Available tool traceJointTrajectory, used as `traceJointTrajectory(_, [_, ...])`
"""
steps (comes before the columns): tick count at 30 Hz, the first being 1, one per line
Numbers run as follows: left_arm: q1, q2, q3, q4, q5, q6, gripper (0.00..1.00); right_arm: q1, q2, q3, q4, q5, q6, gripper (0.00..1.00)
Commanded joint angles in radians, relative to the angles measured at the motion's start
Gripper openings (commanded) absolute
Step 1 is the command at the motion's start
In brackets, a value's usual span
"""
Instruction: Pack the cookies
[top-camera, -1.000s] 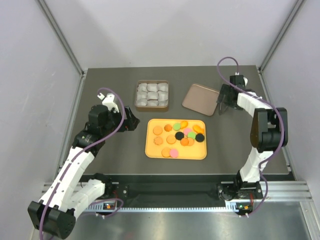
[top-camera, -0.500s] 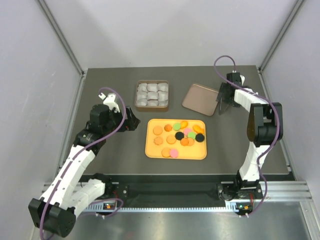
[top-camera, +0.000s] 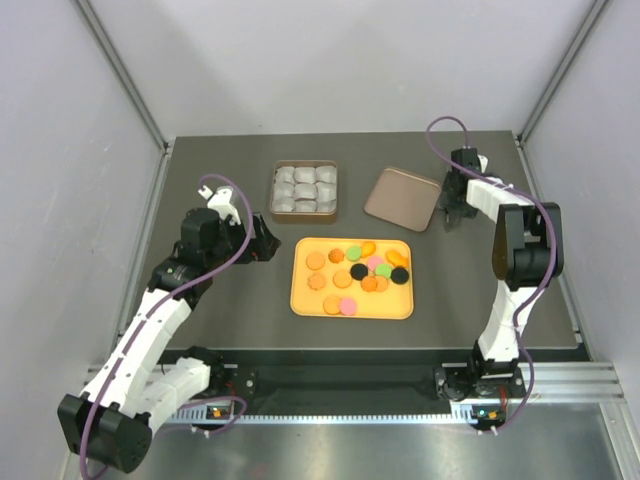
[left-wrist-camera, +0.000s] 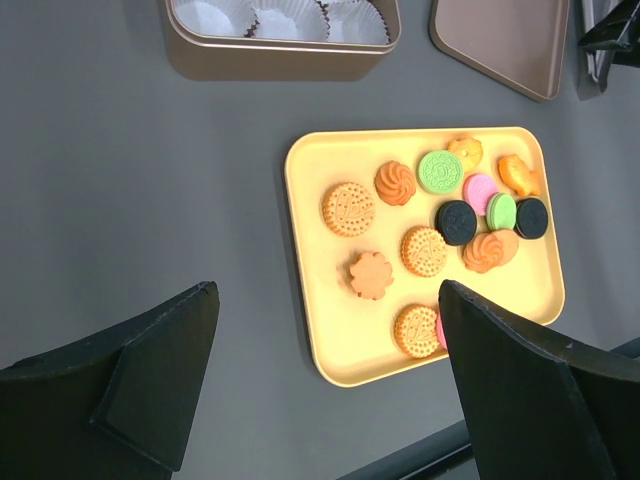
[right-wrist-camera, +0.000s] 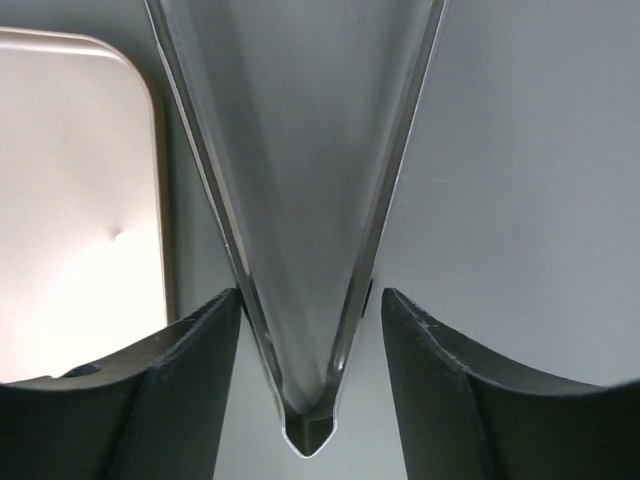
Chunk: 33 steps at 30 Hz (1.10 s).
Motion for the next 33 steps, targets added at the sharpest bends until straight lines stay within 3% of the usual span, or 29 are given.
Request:
traceJointTrajectory(1, [0.001, 0.001, 0.0, 0.015, 0.015, 0.017, 0.96, 0.009, -0.025, 0.012, 0.004, 0.041, -0.021, 0.54])
traceJointTrajectory(11, [0.001, -0.004, -0.004, 0.015, 0.023, 0.016, 0.96, 0.011, -0.066, -0.072, 0.013, 0.013, -0.023, 0.37])
traceJointTrajectory(17, [-0.001, -0.002, -0.005, 0.015, 0.03, 0.014, 0.96, 0.011, -0.171, -0.187, 0.033, 0.001, -0.009, 0.37])
traceJointTrajectory(22, [-0.001, 0.003, -0.008, 0.015, 0.038, 0.011, 0.96, 0.009, -0.203, -0.218, 0.041, 0.009, -0.021, 0.52])
traceJointTrajectory(33, [-0.001, -0.004, -0.011, 0.015, 0.027, 0.011, 0.96, -0.038, -0.091, -0.122, 0.038, -0.048, -0.039, 0.61])
